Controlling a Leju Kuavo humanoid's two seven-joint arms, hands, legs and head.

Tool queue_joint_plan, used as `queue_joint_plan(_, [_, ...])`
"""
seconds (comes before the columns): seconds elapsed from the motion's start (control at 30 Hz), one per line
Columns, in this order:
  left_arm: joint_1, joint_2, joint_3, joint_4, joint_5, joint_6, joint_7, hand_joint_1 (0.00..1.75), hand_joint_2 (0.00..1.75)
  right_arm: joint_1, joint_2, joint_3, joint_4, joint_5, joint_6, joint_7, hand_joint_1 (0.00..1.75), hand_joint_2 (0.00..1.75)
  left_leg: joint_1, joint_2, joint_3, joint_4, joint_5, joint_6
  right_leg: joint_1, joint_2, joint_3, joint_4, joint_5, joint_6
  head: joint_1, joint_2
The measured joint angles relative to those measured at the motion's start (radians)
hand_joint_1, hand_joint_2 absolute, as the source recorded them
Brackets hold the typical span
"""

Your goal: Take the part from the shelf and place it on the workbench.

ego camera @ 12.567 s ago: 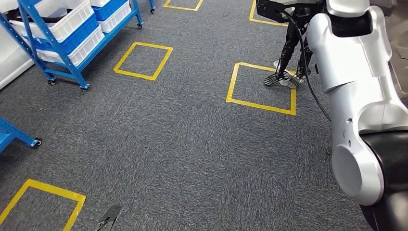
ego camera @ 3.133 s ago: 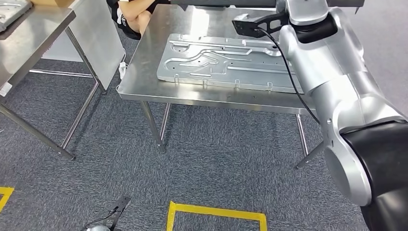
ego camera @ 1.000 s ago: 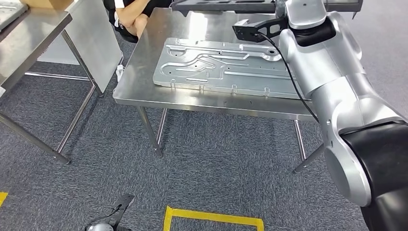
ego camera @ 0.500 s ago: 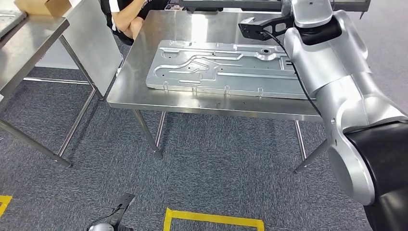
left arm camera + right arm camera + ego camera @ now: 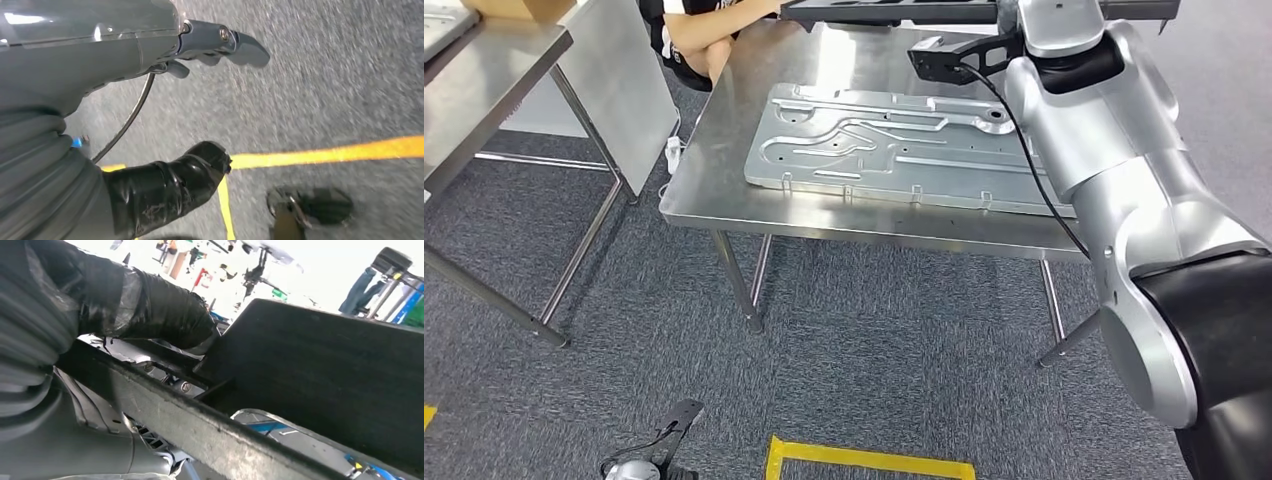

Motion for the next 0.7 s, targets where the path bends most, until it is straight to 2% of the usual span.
queue_joint_plan(0.03, [0.001, 0.000, -0.001, 0.000, 0.000, 0.000, 0.000, 0.00, 1.75, 0.002, 0.000, 0.000, 0.002, 0.000, 0.000, 0.000, 1.75, 1.75, -0.001, -0.001, 0.004, 0.000, -0.003, 0.001, 0.000, 0.000, -0.020, 0.024, 0.005, -0.001, 0.000, 0.000])
queue_joint_plan(0.07, [0.001, 0.000, -0.001, 0.001, 0.001, 0.000, 0.000, 0.00, 1.75, 0.003, 0.000, 0.000, 0.003, 0.000, 0.000, 0.000, 1.75, 1.75, -0.001, -0.002, 0.008, 0.000, -0.007, 0.001, 0.001, 0.000, -0.020, 0.009, 0.031, -0.004, 0.000, 0.000])
queue_joint_plan(0.13, [0.001, 0.000, -0.002, 0.002, 0.002, -0.001, -0.001, 0.00, 1.75, 0.002, 0.000, 0.000, 0.004, 0.000, 0.000, 0.000, 1.75, 1.75, -0.003, -0.003, 0.019, 0.000, -0.016, 0.000, 0.005, 0.000, 0.028, -0.121, 0.114, -0.017, 0.000, 0.000])
queue_joint_plan(0.17, [0.001, -0.001, -0.003, 0.003, 0.002, -0.001, -0.001, 0.00, 1.75, 0.001, 0.000, 0.000, 0.004, 0.000, 0.000, 0.000, 1.75, 1.75, -0.005, -0.004, 0.023, 0.000, -0.020, -0.002, 0.009, -0.001, 0.059, -0.188, 0.143, -0.025, 0.000, 0.000])
queue_joint_plan(0.2, [0.000, -0.001, -0.004, 0.005, 0.003, -0.002, -0.001, 0.00, 1.75, -0.001, 0.000, 0.000, 0.004, 0.000, -0.001, 0.000, 1.75, 1.75, -0.006, -0.004, 0.024, 0.000, -0.024, -0.005, 0.014, -0.002, 0.082, -0.237, 0.158, -0.032, 0.000, 0.000])
queue_joint_plan(0.27, [0.000, -0.002, -0.006, 0.008, 0.004, -0.002, -0.002, 0.00, 1.75, -0.003, 0.000, 0.000, 0.004, 0.000, -0.001, 0.000, 1.75, 1.75, -0.007, -0.003, 0.025, -0.003, -0.026, -0.013, 0.020, -0.002, 0.098, -0.266, 0.153, -0.041, 0.000, 0.000])
queue_joint_plan(0.37, [-0.001, -0.001, -0.008, 0.008, 0.004, -0.002, -0.002, 0.00, 1.75, -0.003, 0.001, 0.000, 0.004, 0.000, -0.001, 0.000, 1.75, 1.75, -0.009, -0.002, 0.027, 0.008, -0.042, -0.026, 0.011, -0.004, 0.118, -0.291, 0.152, -0.050, 0.000, 0.000])
queue_joint_plan(0.4, [-0.001, -0.001, -0.009, 0.008, 0.004, -0.002, -0.003, 0.00, 1.75, -0.004, 0.002, 0.000, 0.004, 0.000, -0.001, 0.001, 1.75, 1.75, -0.010, -0.002, 0.013, 0.040, -0.060, -0.030, 0.007, -0.005, 0.128, -0.300, 0.153, -0.052, 0.000, 0.000])
queue_joint_plan(0.43, [-0.001, 0.000, -0.009, 0.009, 0.003, -0.001, -0.003, 0.00, 1.75, -0.004, 0.003, 0.000, 0.004, 0.000, -0.001, 0.001, 1.75, 1.75, -0.008, -0.001, -0.013, 0.094, -0.084, -0.033, 0.006, -0.006, 0.135, -0.304, 0.152, -0.055, 0.000, 0.000])
queue_joint_plan(0.5, [0.000, 0.000, -0.009, 0.009, 0.002, 0.002, 0.000, 0.00, 1.75, -0.002, 0.004, 0.000, 0.005, 0.000, -0.001, 0.001, 1.75, 1.75, -0.005, -0.001, -0.087, 0.222, -0.123, -0.040, 0.006, -0.005, 0.142, -0.304, 0.146, -0.059, 0.000, 0.000])
queue_joint_plan(0.53, [0.001, 0.000, -0.010, 0.009, 0.001, 0.004, 0.002, 0.00, 1.75, 0.000, 0.004, 0.000, 0.005, 0.000, -0.001, 0.001, 1.75, 1.75, -0.004, 0.000, -0.114, 0.258, -0.121, -0.043, 0.006, -0.004, 0.146, -0.302, 0.142, -0.060, 0.000, 0.000])
queue_joint_plan(0.57, [0.002, 0.000, -0.010, 0.009, 0.000, 0.004, 0.004, 0.00, 1.75, 0.003, 0.004, 0.000, 0.006, 0.000, -0.001, 0.001, 1.75, 1.75, -0.002, 0.000, -0.124, 0.256, -0.100, -0.047, 0.005, -0.003, 0.149, -0.299, 0.136, -0.059, -0.001, 0.000])
queue_joint_plan(0.6, [0.002, 0.000, -0.010, 0.008, 0.000, 0.005, 0.005, 0.00, 1.75, 0.004, 0.004, 0.000, 0.006, 0.000, -0.001, 0.000, 1.75, 1.75, 0.000, 0.000, -0.115, 0.216, -0.062, -0.049, 0.004, -0.002, 0.153, -0.294, 0.130, -0.056, -0.001, 0.000])
queue_joint_plan(0.63, [0.002, 0.000, -0.011, 0.008, 0.000, 0.005, 0.006, 0.00, 1.75, 0.004, 0.004, 0.000, 0.007, 0.000, -0.001, 0.001, 1.75, 1.75, 0.002, 0.001, -0.093, 0.148, -0.018, -0.051, 0.003, -0.001, 0.155, -0.287, 0.122, -0.052, 0.000, 0.000])
queue_joint_plan(0.67, [0.002, 0.000, -0.012, 0.008, 0.000, 0.006, 0.006, 0.00, 1.75, 0.003, 0.004, 0.000, 0.007, 0.000, -0.001, 0.001, 1.75, 1.75, 0.002, 0.002, -0.068, 0.087, 0.012, -0.051, 0.003, -0.001, 0.155, -0.278, 0.113, -0.047, 0.000, 0.000])
queue_joint_plan(0.7, [0.002, 0.000, -0.012, 0.008, -0.001, 0.007, 0.006, 0.00, 1.75, 0.001, 0.004, 0.000, 0.007, 0.000, -0.001, 0.001, 1.75, 1.75, 0.002, 0.001, -0.048, 0.040, 0.029, -0.048, 0.004, 0.000, 0.153, -0.270, 0.107, -0.042, 0.000, 0.000])
